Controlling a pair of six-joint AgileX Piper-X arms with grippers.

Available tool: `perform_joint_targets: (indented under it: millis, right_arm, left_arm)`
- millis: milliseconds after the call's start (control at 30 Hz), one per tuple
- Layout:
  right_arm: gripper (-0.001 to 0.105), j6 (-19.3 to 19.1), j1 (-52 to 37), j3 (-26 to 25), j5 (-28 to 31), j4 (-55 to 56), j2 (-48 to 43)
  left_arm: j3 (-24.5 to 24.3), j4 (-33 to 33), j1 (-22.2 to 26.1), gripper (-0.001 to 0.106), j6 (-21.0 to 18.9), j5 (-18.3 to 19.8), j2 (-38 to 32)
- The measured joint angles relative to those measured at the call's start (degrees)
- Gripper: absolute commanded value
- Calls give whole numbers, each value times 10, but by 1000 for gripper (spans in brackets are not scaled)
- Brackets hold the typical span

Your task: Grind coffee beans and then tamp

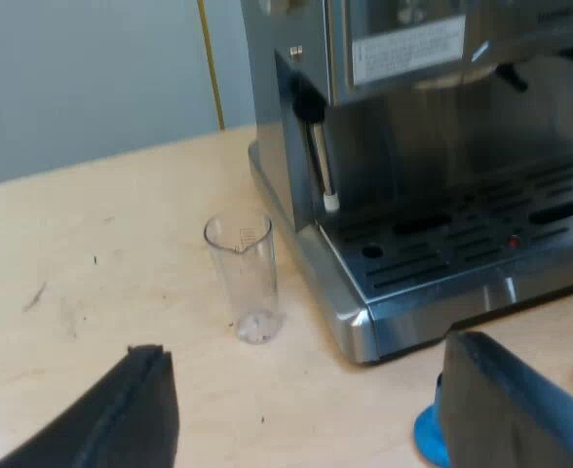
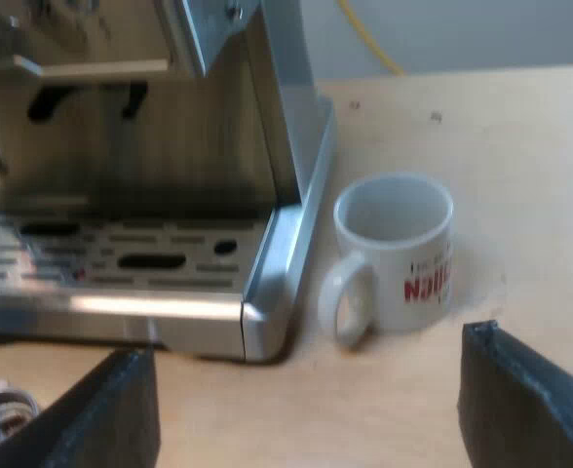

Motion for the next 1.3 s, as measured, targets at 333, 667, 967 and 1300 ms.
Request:
perform_joint_targets:
  millis: [333, 667, 967, 1300]
  right_arm:
    - [66, 9, 0, 75, -1, -3, 1]
    - [66, 17, 0, 102, -1, 1, 1]
    - [66, 15, 0, 102, -1, 23, 1]
    - [66, 17, 0, 102, 2, 23, 1]
  left_arm:
    - [66, -29, 0, 59, 1, 4, 0]
    - [104, -41, 0, 59, 1, 34, 0]
    - [107, -49, 0, 59, 1, 35, 0]
    - [107, -49, 0, 59, 1, 35, 0]
